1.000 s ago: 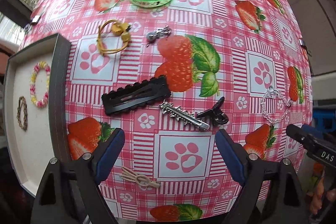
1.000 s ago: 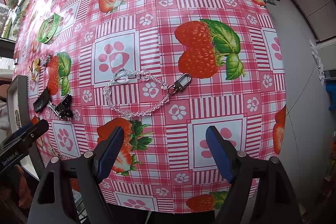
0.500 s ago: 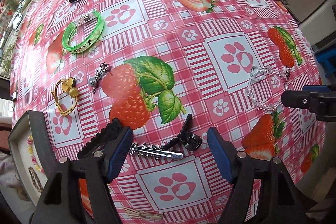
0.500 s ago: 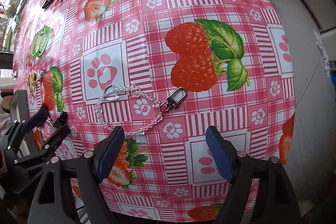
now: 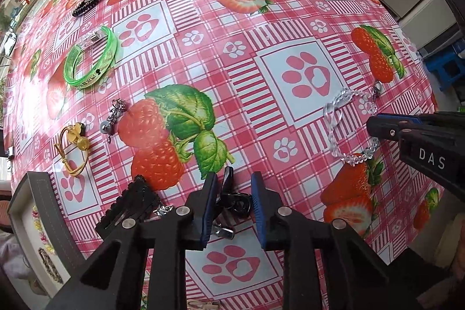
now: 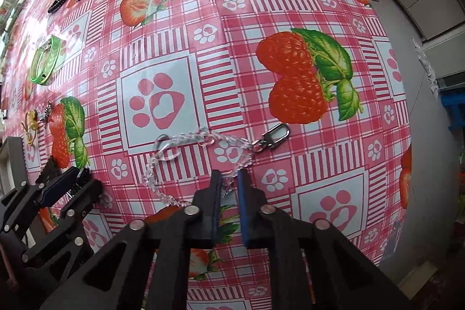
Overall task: Organize jewelry
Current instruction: 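Close the left tool on the black claw clip while the right tool grasps the crystal bracelet clasp, then carry the claw clip with the left tool to the tray while the right tool carries the crystal bracelet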
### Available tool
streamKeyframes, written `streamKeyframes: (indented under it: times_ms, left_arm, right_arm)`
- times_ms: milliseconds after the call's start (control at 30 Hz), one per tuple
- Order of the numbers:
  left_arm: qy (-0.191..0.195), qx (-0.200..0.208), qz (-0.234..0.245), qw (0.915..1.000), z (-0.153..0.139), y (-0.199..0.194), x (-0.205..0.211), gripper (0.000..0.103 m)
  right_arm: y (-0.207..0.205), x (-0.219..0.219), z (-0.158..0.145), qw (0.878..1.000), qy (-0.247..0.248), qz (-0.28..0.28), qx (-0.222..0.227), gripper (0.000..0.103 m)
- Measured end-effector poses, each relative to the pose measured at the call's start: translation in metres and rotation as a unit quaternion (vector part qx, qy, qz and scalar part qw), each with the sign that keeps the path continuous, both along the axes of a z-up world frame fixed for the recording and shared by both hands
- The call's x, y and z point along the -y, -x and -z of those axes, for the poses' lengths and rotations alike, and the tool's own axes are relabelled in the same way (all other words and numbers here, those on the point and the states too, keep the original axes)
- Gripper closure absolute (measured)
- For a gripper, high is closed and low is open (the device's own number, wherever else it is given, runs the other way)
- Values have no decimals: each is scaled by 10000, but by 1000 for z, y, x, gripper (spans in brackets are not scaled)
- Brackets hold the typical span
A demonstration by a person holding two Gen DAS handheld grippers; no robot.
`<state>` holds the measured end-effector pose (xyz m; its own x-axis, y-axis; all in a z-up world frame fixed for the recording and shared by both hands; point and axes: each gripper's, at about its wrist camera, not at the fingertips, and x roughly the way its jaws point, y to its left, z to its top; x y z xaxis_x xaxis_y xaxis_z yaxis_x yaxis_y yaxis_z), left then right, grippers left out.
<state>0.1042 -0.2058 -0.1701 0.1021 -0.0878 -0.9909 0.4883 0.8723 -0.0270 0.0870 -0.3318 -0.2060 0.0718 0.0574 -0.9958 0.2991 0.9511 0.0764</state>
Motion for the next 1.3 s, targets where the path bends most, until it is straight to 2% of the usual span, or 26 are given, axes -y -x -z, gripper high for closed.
streamKeyframes:
  times_ms: [133,400,767,1033,1300]
  left_arm:
    - [391,-102,-338,9986,-14,-2,-19,74]
    - [960,-50,-934,9910,-42,-4,-45,74]
    - [1057,156,-1469,9834,-77,29,-109,74]
    - [1181,337,-1918,9737,-94,46,-155,74]
    - [1211,537,-2411,9614,-107,64,-209,74]
  right_arm:
    - [2,23,-3,9990,-405,59,156,98]
    - [-2,39,-32,9970,-576,-181,491,98]
    - [40,10,-71,9940,-691,-390,755,98]
    - [31,-16,-94,9907,-715,-694,923,98]
    - [24,-64,-122,9829,-840,-1171,1143,98]
